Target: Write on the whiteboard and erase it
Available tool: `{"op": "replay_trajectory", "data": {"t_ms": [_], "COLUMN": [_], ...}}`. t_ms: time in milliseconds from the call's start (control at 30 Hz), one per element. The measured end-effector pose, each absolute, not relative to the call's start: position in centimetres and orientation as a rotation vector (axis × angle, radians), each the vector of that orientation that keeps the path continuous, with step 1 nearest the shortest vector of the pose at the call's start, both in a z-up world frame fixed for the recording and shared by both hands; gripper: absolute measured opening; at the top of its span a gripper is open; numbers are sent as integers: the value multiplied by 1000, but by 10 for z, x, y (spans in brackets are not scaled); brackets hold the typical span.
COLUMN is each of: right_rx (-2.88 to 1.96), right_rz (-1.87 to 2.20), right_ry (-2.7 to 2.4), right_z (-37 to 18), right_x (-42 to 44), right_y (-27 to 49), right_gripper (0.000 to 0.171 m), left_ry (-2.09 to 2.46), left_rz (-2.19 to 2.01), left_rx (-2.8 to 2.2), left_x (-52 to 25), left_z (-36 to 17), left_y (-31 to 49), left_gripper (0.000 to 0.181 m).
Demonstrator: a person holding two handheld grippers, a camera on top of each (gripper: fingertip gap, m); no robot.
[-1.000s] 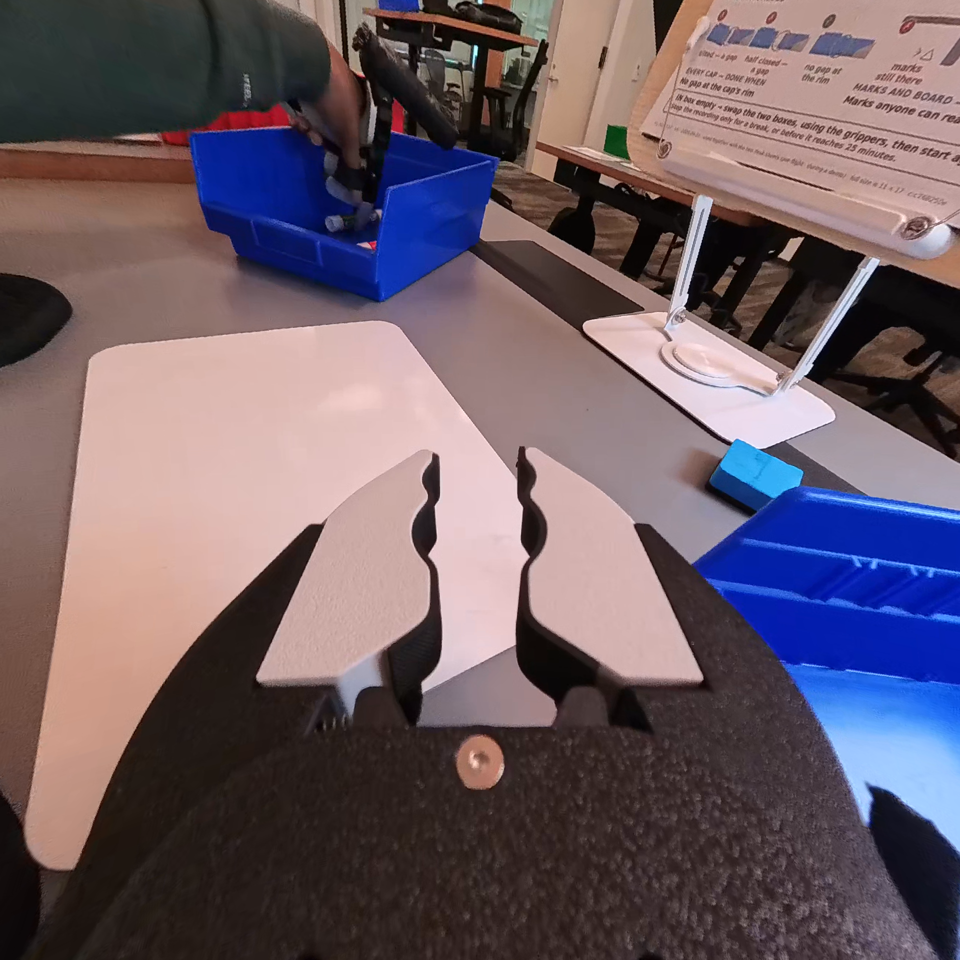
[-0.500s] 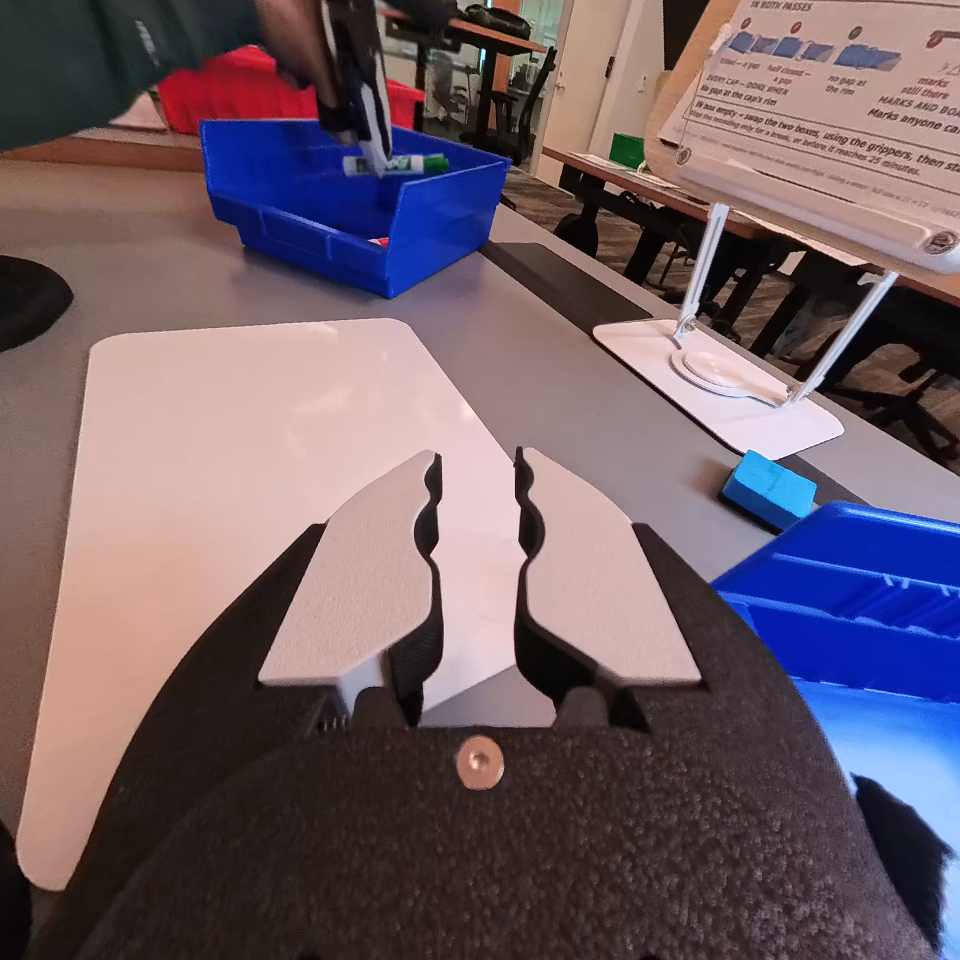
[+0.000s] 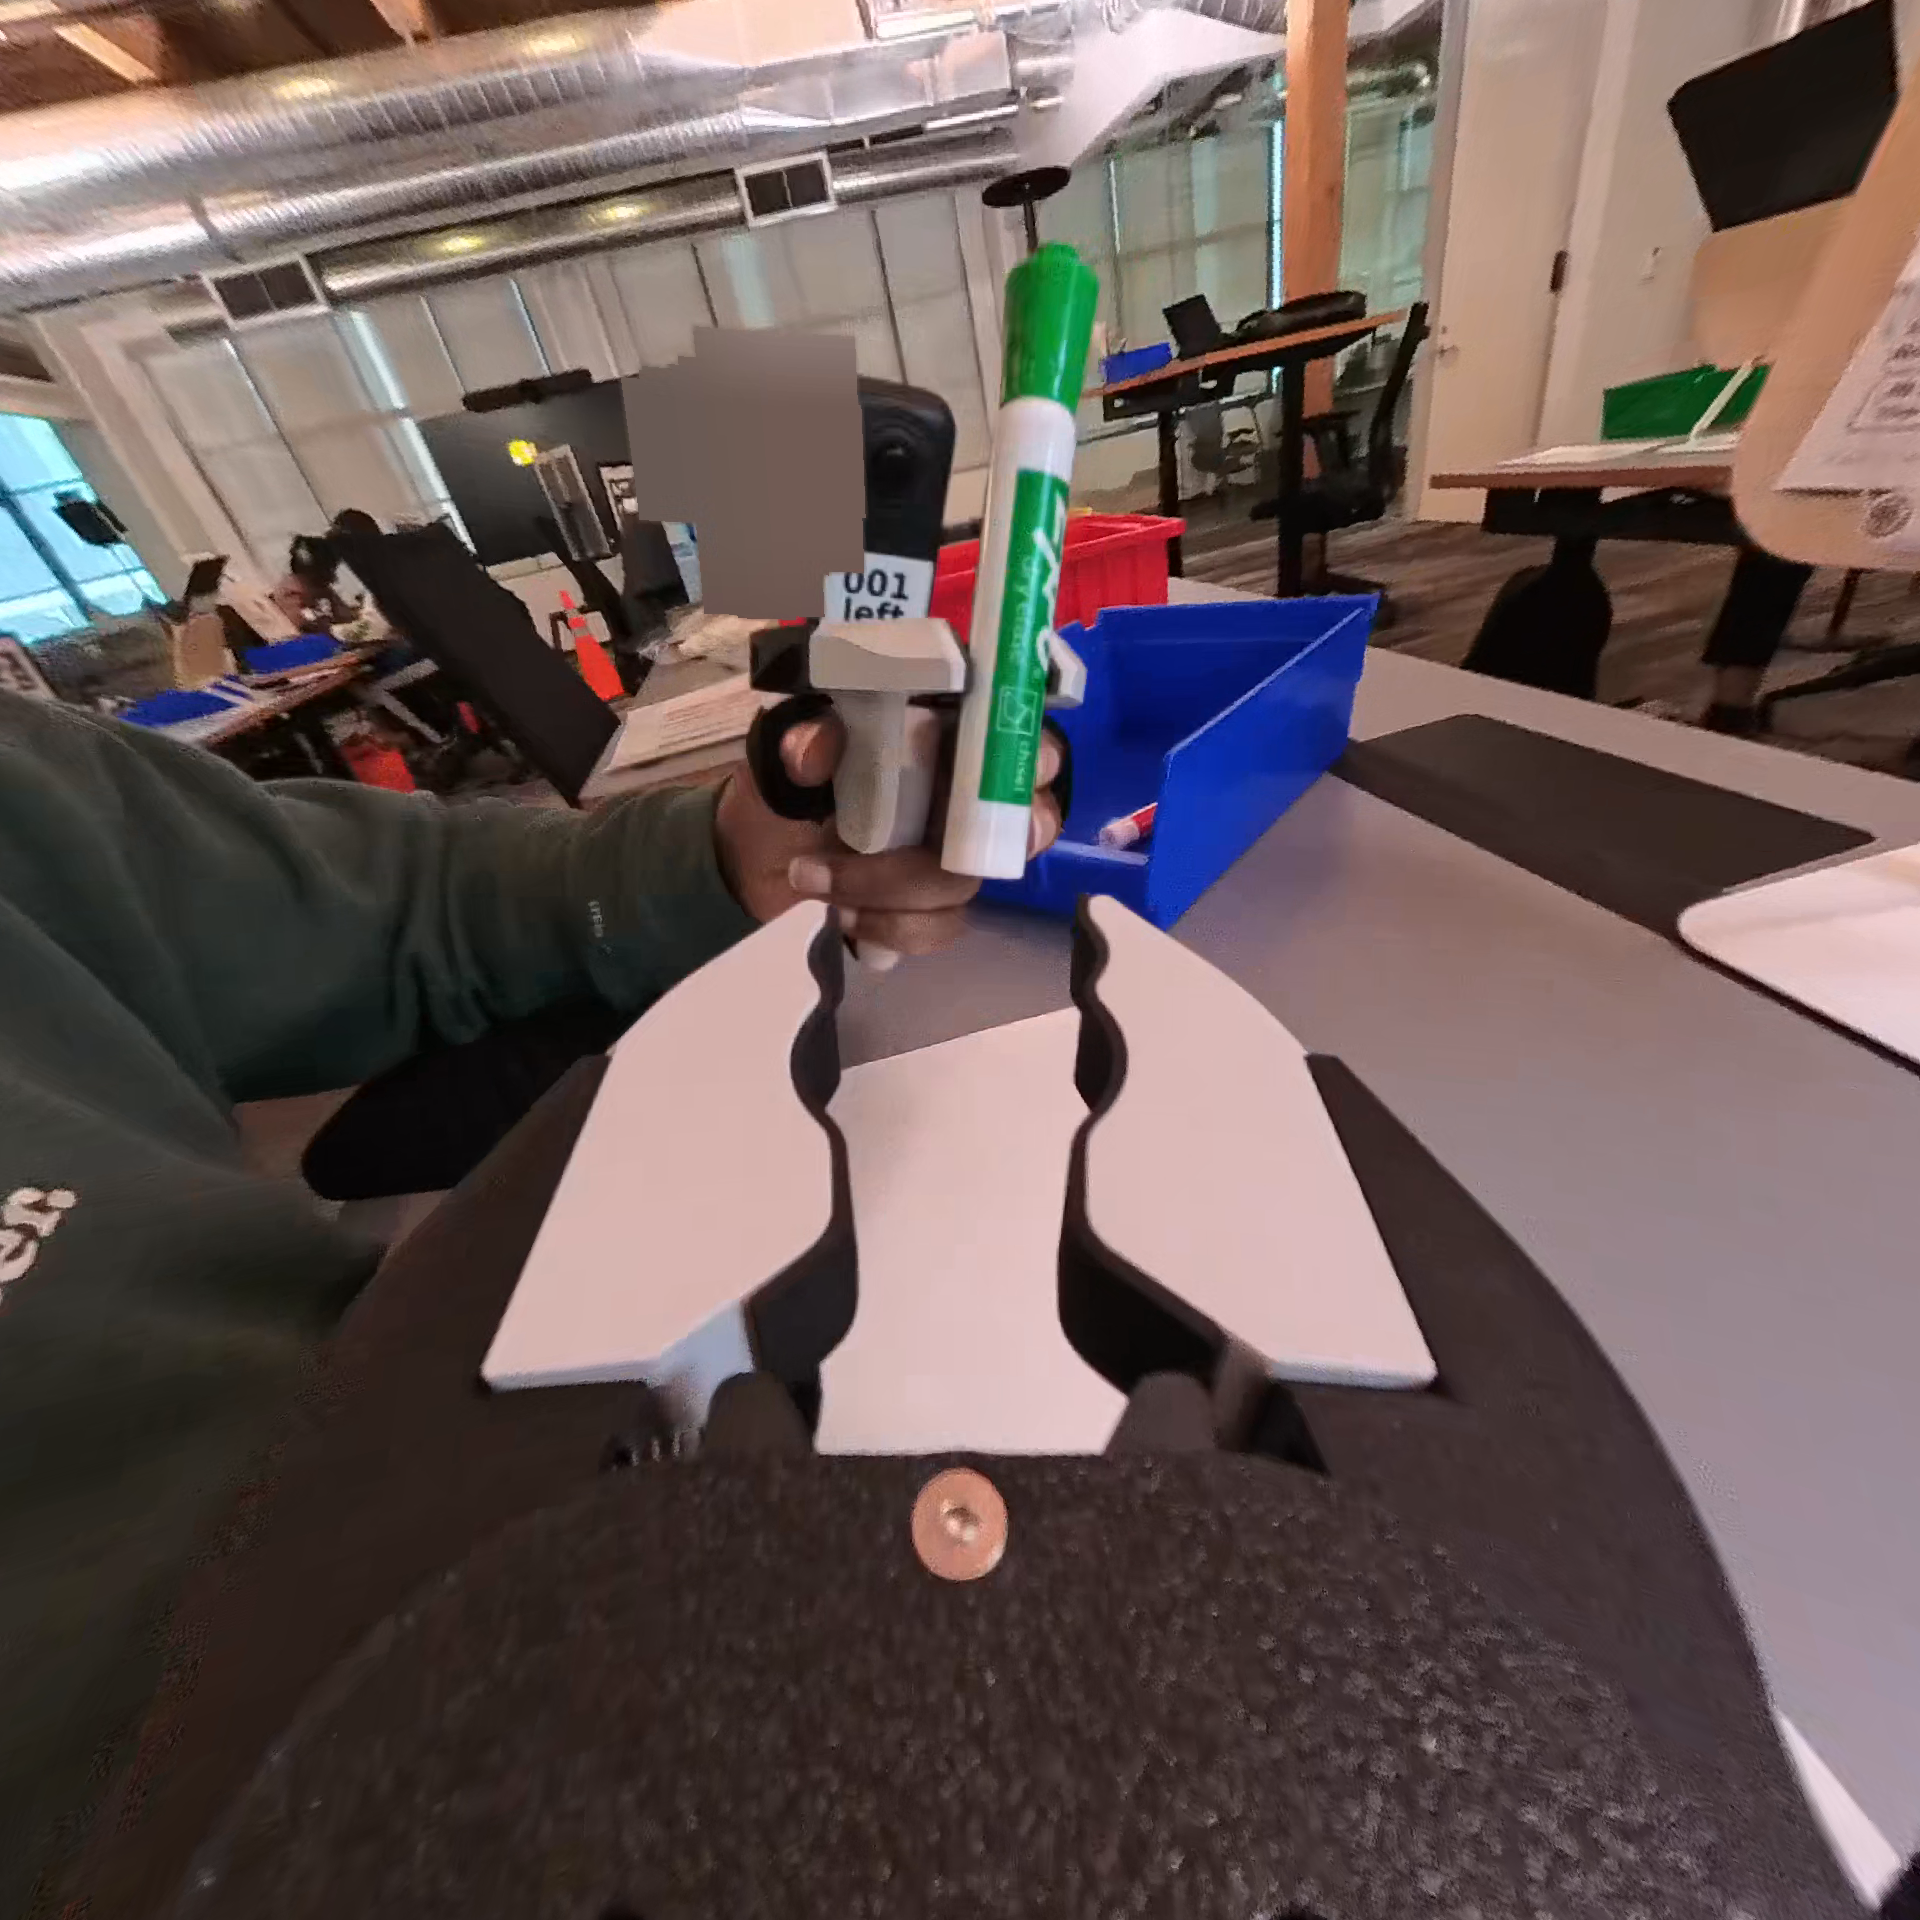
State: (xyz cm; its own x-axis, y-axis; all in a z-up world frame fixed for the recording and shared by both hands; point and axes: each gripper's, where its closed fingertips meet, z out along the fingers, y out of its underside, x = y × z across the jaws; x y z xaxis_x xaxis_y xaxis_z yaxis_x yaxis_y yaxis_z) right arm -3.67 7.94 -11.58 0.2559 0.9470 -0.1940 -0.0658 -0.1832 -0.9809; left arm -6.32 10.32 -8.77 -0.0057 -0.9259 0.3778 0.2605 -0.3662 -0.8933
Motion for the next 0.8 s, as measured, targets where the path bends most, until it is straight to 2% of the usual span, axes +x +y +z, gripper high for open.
{"op": "replay_trajectory", "data": {"t_ms": [167,333,467,667,800], "right_rx": [-1415,-1349,-1373,-1478,-1584], "right_rz": [1199,1131,1077,1023,1003], "right_ry": [-863,-853,-922,-1126,-1283], "right_z": [-130,-126,-129,-146,-174], "right_x": [-51,-56,-44,-12,-8], "right_y": [75,73,74,70,61], "right_gripper": [45,22,20,20,20], "left_ry": [635,677,796,971,1222], "left_rz": [-1754,-1680,-1633,-1477,-1307], "left_rx": [-1193,-1177,-1259,-1325,-1373], "left_x": [-51,-42,-41,-65,-61], "left_z": [-90,-101,-112,-127,-156], "left_y": [85,77,76,86,72], "left_gripper": [18,18,18,36,28]}}
